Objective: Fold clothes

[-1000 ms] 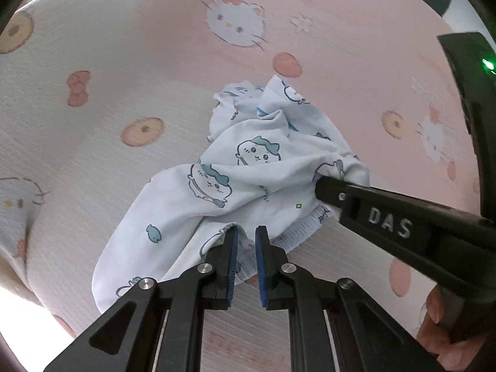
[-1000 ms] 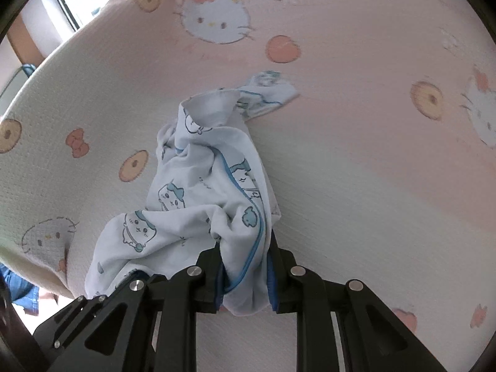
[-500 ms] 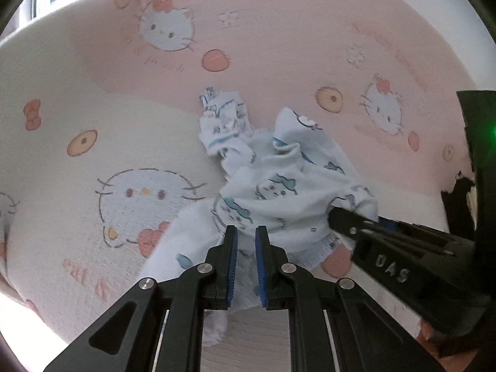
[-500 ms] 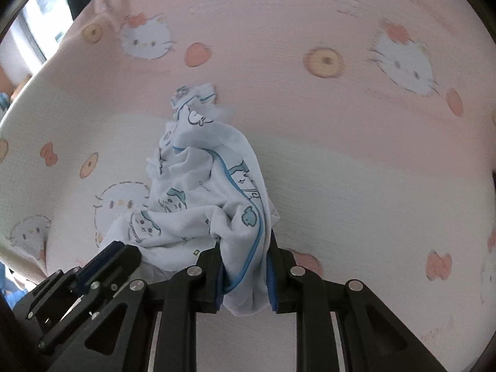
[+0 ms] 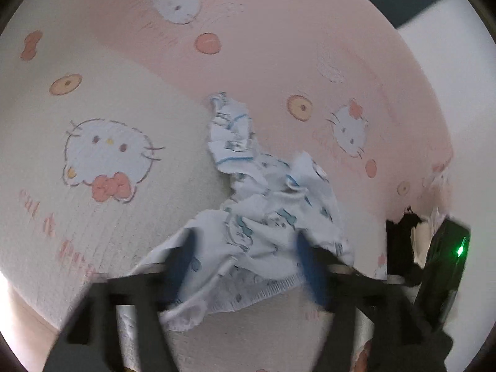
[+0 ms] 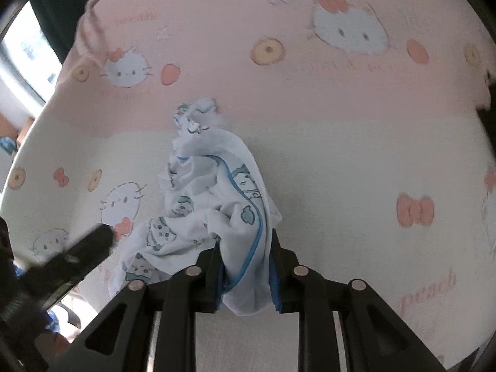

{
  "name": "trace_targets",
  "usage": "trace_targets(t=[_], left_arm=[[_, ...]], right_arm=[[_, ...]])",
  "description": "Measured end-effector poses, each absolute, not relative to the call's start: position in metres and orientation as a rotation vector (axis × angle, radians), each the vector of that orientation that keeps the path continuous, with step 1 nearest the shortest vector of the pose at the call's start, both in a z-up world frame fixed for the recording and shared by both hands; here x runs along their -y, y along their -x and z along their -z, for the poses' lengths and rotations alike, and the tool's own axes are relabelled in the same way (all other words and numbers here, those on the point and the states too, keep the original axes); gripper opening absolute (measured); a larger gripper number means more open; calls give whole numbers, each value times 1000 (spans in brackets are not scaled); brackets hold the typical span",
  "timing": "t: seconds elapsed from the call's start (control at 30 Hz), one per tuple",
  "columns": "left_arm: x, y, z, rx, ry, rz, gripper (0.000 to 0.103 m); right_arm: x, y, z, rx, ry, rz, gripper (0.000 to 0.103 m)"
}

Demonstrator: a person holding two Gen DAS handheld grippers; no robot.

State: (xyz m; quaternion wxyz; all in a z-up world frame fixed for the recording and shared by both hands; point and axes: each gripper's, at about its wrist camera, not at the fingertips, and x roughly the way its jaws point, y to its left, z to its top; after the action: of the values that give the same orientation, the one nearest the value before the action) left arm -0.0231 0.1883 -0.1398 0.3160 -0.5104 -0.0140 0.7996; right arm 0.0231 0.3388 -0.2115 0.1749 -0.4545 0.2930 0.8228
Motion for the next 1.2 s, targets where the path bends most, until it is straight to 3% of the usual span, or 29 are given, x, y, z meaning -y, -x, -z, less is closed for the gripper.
trace_targets(t=[0.1, 0.17, 0.23, 0.53, 0.77, 1.0, 1.2], left_arm=[[-182, 31, 144, 83, 1400, -2092, 76], [-178, 36, 147, 97, 1433, -2086, 76], [-179, 37, 150, 41, 1454, -2100, 76], [-227, 35, 126, -408, 1330, -2014, 76], [-287, 29, 108, -762, 1157, -1672, 76], [-282, 30, 131, -844, 1211, -1497, 76], [-268, 11, 154, -1020, 1100, -1431, 76]], right_arm=[[-344, -33, 213, -862, 1262, -2276, 33], [-347, -42, 211, -907, 1232, -2274, 48], [-351, -50, 208, -954, 1212, -2278, 56], [-378, -71, 220, -1095, 1151, -2261, 57], [-392, -73, 244, -1410, 1081, -2167, 57], [-380, -62, 237, -1270, 1150, -2189, 57], [-379, -46, 241, -1203, 1200, -2195, 57]])
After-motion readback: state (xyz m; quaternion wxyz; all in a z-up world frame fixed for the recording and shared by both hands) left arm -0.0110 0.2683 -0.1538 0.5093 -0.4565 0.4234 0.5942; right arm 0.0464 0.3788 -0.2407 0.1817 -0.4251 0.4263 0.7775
